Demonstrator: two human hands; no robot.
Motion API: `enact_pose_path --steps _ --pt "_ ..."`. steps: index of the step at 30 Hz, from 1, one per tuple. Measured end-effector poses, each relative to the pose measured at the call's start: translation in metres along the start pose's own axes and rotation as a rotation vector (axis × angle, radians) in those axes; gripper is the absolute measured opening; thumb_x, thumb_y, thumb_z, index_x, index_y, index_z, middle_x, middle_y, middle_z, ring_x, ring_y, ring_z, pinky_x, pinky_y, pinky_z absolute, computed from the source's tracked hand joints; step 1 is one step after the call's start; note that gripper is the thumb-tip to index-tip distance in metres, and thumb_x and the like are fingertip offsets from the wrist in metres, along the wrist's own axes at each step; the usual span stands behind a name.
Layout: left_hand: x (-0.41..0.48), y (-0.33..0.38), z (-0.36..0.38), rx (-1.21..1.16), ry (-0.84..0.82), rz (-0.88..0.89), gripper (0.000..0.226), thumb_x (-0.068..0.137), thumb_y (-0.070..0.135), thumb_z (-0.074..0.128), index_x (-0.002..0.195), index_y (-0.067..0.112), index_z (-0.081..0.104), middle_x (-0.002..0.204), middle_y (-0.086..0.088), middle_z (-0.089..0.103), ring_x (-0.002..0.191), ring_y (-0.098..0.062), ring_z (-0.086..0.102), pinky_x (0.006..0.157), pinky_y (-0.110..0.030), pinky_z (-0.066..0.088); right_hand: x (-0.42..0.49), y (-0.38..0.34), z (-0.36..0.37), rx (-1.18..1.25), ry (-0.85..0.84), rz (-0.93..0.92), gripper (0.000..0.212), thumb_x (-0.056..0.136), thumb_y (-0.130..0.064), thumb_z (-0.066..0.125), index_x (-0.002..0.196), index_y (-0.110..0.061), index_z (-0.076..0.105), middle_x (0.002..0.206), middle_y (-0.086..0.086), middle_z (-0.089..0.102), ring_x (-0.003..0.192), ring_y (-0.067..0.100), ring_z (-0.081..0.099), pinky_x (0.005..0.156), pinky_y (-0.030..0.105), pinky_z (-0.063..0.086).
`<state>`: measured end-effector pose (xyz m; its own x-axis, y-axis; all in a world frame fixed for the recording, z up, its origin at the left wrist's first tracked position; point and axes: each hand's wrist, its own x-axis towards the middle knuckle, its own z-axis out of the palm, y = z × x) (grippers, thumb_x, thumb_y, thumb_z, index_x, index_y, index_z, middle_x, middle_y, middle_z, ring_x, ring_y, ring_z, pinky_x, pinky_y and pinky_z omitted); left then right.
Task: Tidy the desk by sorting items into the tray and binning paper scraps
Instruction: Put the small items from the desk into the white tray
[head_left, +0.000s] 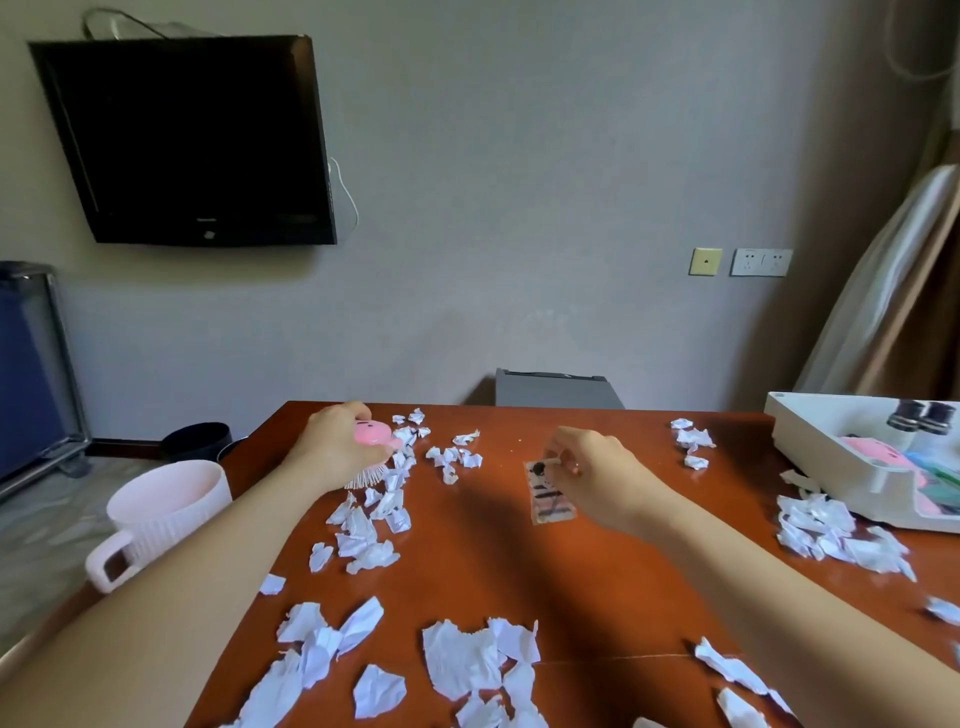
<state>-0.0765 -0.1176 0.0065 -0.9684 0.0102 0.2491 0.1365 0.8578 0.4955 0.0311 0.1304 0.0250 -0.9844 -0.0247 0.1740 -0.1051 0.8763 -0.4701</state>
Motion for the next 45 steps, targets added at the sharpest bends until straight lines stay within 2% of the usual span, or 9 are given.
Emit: enact_pose_path --steps 9,13,19,22,24,29,36,41,45 --pt "-0.076 0.095 -0.026 -0.155 -0.047 0.310 0.041 0.076 0.035 0.076 0.108 0.023 0.054 0.104 0.002 0.057 0.089 -0.016 0.055 0.068 -0.022 0.046 -0.062 0.022 -0.074 -0.046 0.143 0.078 0.022 0.095 -0.011 0.042 0.113 -0.013 0.055 0.113 0.008 0.064 0.095 0.024 0.062 0.070 0.031 0.051" --pt "-0.104 0.133 -0.014 -0.192 -0.134 0.471 0.036 0.077 0.043 0.072 0.105 0.033 0.053 0.105 0.007 0.058 0.092 -0.013 0.056 0.074 -0.022 0.050 -0.090 0.048 -0.099 -0.074 0.207 0.133 0.025 0.093 -0.012 0.041 0.113 -0.016 0.056 0.114 0.007 0.065 0.099 0.028 0.061 0.080 0.040 0.054" --pt "-0.111 0.154 -0.010 -0.150 -0.170 0.614 0.028 0.083 0.050 0.062 0.104 0.034 0.052 0.107 0.012 0.055 0.094 -0.008 0.052 0.075 -0.024 0.047 -0.097 0.056 -0.109 -0.111 0.233 0.154 0.026 0.093 -0.013 0.041 0.113 -0.016 0.057 0.113 0.011 0.066 0.098 0.030 0.062 0.068 0.034 0.052" --pt "-0.122 0.193 0.002 -0.146 -0.219 0.701 0.025 0.085 0.052 0.056 0.101 0.035 0.049 0.104 0.012 0.054 0.092 -0.009 0.053 0.071 -0.024 0.045 -0.119 0.083 -0.131 -0.138 0.267 0.189 0.026 0.094 -0.011 0.039 0.113 -0.013 0.056 0.113 0.012 0.064 0.084 0.023 0.057 0.050 0.021 0.037" --pt "-0.128 0.219 0.011 -0.144 -0.228 0.744 0.027 0.085 0.055 0.053 0.102 0.034 0.049 0.102 0.012 0.055 0.090 -0.010 0.054 0.073 -0.030 0.049 -0.133 0.097 -0.145 -0.134 0.292 0.206 0.025 0.095 -0.010 0.040 0.113 -0.013 0.056 0.114 0.011 0.064 0.083 0.021 0.056 0.056 0.024 0.044" --pt "-0.136 0.282 0.037 -0.140 -0.249 0.843 0.032 0.090 0.048 0.049 0.115 0.029 0.052 0.111 0.008 0.055 0.098 -0.012 0.051 0.084 -0.032 0.048 -0.159 0.139 -0.174 -0.140 0.353 0.298 0.023 0.096 -0.011 0.043 0.114 -0.012 0.057 0.117 0.009 0.064 0.101 0.024 0.063 0.075 0.032 0.056" --pt "-0.135 0.368 0.088 -0.128 -0.287 0.936 0.031 0.093 0.028 0.046 0.122 0.018 0.049 0.121 -0.004 0.051 0.108 -0.017 0.044 0.091 -0.031 0.040 -0.177 0.213 -0.206 -0.151 0.409 0.418 0.018 0.094 -0.010 0.040 0.101 -0.016 0.056 0.105 0.004 0.062 0.082 0.015 0.054 0.049 0.015 0.036" --pt "-0.129 0.426 0.125 -0.177 -0.319 0.940 0.040 0.085 0.011 0.053 0.124 0.019 0.050 0.124 -0.004 0.048 0.112 -0.019 0.044 0.087 -0.029 0.041 -0.182 0.260 -0.221 -0.117 0.448 0.470 0.017 0.094 -0.009 0.045 0.105 -0.014 0.058 0.091 0.002 0.060 0.073 0.017 0.059 0.050 0.016 0.042" --pt "-0.118 0.471 0.159 -0.229 -0.328 0.924 0.038 0.082 0.005 0.056 0.119 0.016 0.054 0.122 -0.007 0.048 0.109 -0.025 0.049 0.084 -0.029 0.041 -0.175 0.294 -0.227 -0.115 0.460 0.496 0.017 0.095 -0.008 0.047 0.107 -0.015 0.058 0.097 0.003 0.060 0.077 0.013 0.058 0.046 0.010 0.039"
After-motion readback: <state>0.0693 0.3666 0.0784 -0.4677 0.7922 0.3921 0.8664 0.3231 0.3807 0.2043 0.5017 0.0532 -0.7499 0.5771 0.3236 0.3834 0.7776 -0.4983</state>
